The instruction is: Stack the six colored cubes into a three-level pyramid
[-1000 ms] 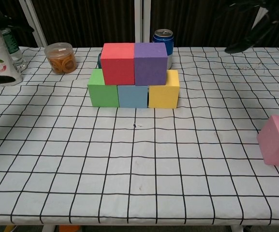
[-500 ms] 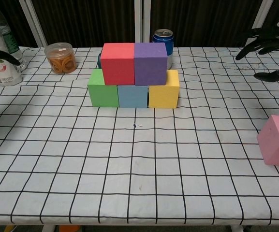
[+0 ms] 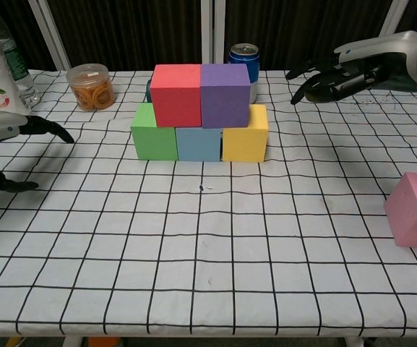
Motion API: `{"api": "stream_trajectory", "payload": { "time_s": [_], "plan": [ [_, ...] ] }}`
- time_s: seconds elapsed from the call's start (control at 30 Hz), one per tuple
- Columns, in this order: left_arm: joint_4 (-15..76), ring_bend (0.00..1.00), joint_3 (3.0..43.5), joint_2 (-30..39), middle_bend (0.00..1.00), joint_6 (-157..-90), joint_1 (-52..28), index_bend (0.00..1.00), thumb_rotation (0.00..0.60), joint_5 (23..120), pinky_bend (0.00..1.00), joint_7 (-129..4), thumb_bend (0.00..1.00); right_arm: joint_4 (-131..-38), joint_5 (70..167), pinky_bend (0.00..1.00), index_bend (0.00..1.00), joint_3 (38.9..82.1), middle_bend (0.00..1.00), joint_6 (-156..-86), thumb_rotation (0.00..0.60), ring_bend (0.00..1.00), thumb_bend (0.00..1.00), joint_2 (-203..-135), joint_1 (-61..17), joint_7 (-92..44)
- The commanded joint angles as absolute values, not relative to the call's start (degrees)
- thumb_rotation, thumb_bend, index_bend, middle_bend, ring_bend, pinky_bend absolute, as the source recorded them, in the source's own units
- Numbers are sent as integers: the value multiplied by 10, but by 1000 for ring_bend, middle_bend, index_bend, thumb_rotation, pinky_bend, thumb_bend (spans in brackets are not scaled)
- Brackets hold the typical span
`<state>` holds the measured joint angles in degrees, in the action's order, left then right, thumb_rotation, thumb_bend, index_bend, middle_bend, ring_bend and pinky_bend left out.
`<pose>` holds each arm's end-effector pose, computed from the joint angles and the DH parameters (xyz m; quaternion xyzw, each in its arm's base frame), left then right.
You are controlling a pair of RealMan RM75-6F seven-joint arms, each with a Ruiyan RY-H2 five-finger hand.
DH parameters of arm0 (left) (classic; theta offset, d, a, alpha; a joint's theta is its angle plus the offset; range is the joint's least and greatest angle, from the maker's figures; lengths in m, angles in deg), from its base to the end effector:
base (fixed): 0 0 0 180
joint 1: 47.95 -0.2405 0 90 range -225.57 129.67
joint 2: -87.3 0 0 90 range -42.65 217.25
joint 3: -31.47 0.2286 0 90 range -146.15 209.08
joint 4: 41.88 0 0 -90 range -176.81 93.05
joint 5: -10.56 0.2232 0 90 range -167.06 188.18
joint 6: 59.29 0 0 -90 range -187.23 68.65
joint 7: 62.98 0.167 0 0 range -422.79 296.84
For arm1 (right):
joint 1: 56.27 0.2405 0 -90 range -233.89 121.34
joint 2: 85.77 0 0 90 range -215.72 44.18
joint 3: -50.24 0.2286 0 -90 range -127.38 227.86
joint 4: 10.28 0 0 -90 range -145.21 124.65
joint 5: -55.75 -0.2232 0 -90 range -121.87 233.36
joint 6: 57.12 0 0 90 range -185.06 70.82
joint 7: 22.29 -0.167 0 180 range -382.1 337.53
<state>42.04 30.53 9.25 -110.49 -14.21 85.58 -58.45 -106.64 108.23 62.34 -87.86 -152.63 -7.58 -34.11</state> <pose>-0.2238 0.3070 -0.0114 -0.7621 -0.4240 -0.2887 0.3949 -0.1277 -0.3631 0.0148 0.6638 -0.6146 0.3292 0.2707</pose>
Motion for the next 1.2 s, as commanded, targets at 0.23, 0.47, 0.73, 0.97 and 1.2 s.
{"api": "stream_trajectory", "payload": {
  "time_s": [0.23, 0.47, 0.73, 0.97, 1.2],
  "plan": [
    [414, 0, 290, 78, 66, -1083, -119, 148, 566, 855, 31, -586, 268, -1023, 1051, 0, 0, 611, 167, -863, 353, 0, 477, -1563, -61, -340],
    [404, 0, 282, 63, 66, -1061, -101, 148, 568, 842, 31, -576, 269, -996, 1073, 0, 0, 616, 166, -862, 347, 0, 477, -1599, -66, -358],
    [398, 0, 281, 55, 66, -1053, -91, 148, 566, 839, 31, -572, 272, -968, 1103, 0, 0, 622, 166, -861, 347, 0, 477, -1635, -71, -376],
    [392, 0, 280, 51, 66, -1045, -83, 148, 571, 839, 31, -575, 272, -956, 1114, 0, 0, 629, 166, -861, 346, 0, 477, -1654, -67, -381],
    [387, 0, 280, 50, 66, -1042, -77, 148, 572, 841, 31, -578, 272, -949, 1112, 0, 0, 630, 166, -862, 347, 0, 477, -1663, -59, -374]
  ]
}}
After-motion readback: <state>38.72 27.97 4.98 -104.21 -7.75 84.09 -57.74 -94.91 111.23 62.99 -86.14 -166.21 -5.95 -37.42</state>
